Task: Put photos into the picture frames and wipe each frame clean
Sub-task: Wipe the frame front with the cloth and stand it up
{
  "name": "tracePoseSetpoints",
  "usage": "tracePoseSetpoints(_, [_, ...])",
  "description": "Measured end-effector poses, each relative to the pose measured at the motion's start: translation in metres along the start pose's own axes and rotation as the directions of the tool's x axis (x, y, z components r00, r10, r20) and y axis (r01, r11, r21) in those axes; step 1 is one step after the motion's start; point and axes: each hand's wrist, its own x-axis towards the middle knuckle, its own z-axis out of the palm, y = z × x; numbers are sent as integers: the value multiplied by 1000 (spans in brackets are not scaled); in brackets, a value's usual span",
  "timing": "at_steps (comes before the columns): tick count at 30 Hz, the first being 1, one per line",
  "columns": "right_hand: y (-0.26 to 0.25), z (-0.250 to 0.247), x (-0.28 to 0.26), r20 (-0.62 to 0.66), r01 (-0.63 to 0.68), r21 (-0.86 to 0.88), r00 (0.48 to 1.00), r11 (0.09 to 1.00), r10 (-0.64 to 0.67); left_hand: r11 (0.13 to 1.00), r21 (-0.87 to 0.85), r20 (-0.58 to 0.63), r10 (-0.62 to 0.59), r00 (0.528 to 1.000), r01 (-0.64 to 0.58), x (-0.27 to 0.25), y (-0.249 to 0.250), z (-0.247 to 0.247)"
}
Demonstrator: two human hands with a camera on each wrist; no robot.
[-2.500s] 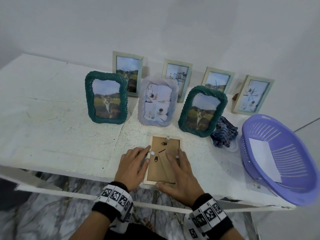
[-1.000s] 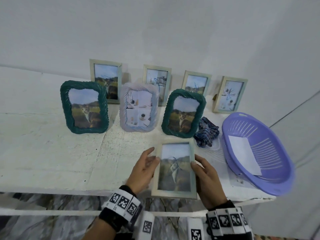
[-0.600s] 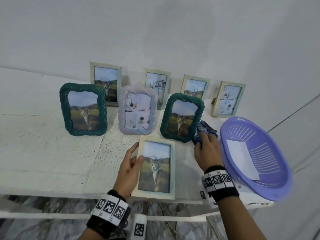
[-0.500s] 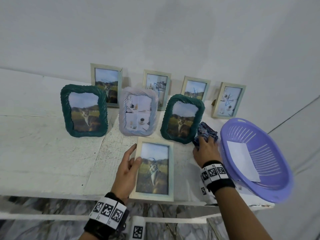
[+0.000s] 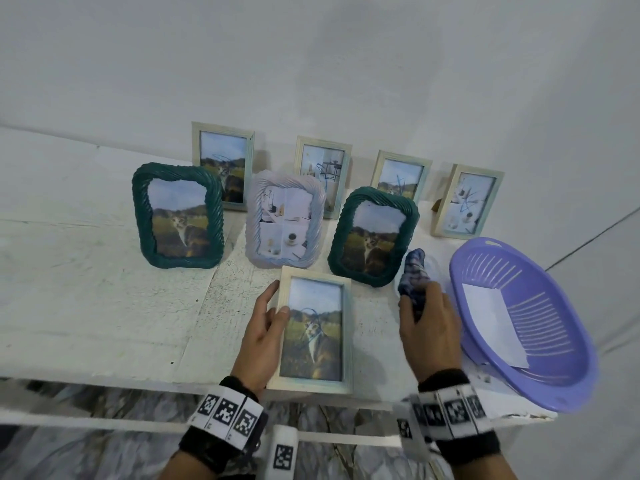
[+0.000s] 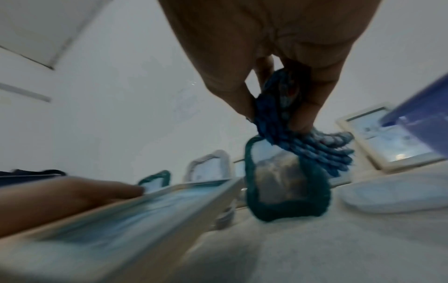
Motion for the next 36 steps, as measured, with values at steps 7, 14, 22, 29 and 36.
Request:
tracePoseSetpoints(7, [-41, 6, -76, 209, 401, -25, 898, 916, -388, 999, 14, 20, 45, 999, -45, -2, -1, 6])
tracePoseSetpoints(14, [-57, 25, -63, 200, 432, -46, 887, 900, -416, 992, 60, 62, 109, 992, -113, -11, 7, 14])
tracePoseSetpoints(22, [-60, 33, -48, 3, 509, 2, 861, 861, -509, 987, 66, 18, 143, 990, -144, -12, 8, 16])
tracePoseSetpoints(29, [-45, 22, -63, 327, 656, 113, 685, 746, -652, 996, -40, -14, 74, 997, -75, -9, 10, 5])
tracePoseSetpoints(36, [-65, 25, -53, 270, 587, 51, 771, 808, -577, 995, -15, -24, 98, 995, -98, -10, 17, 10])
